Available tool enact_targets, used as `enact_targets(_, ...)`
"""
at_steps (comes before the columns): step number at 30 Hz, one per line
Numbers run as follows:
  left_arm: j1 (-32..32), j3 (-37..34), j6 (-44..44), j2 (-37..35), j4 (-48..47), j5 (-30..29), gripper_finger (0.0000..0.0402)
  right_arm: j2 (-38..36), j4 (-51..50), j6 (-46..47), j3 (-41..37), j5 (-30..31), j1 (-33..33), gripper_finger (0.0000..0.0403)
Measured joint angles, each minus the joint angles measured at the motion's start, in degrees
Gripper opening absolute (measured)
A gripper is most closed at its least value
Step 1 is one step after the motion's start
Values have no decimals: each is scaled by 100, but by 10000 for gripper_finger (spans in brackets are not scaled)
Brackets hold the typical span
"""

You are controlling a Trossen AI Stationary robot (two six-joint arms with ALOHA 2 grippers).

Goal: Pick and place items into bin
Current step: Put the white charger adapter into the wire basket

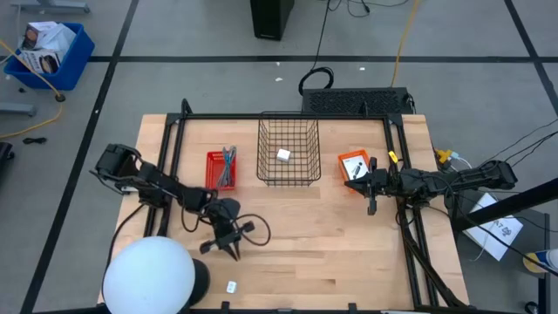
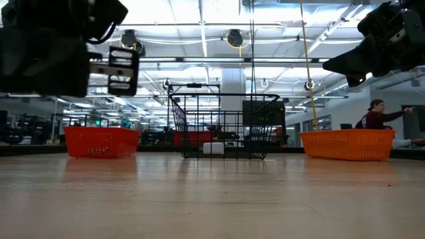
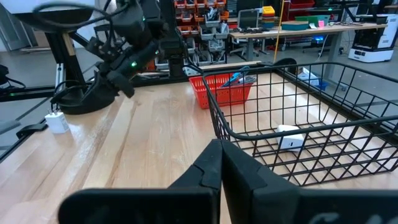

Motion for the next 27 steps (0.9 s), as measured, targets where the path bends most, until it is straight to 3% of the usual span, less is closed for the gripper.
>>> enact_targets(8, -281, -210, 641, 0, -116, 330, 42, 2, -2, 0, 0, 0, 0, 0)
enact_targets(16, -668, -372, 724, -2, -68, 538, 48, 2, 0, 2, 0, 0, -2, 0)
enact_targets(23, -1020, -306, 228, 537, 901, 512, 112, 1, 0, 1, 0, 0, -1, 0)
enact_targets(27, -1007, -227, -169, 1022, 1321, 843, 141, 2, 0, 0, 0, 0, -2, 0)
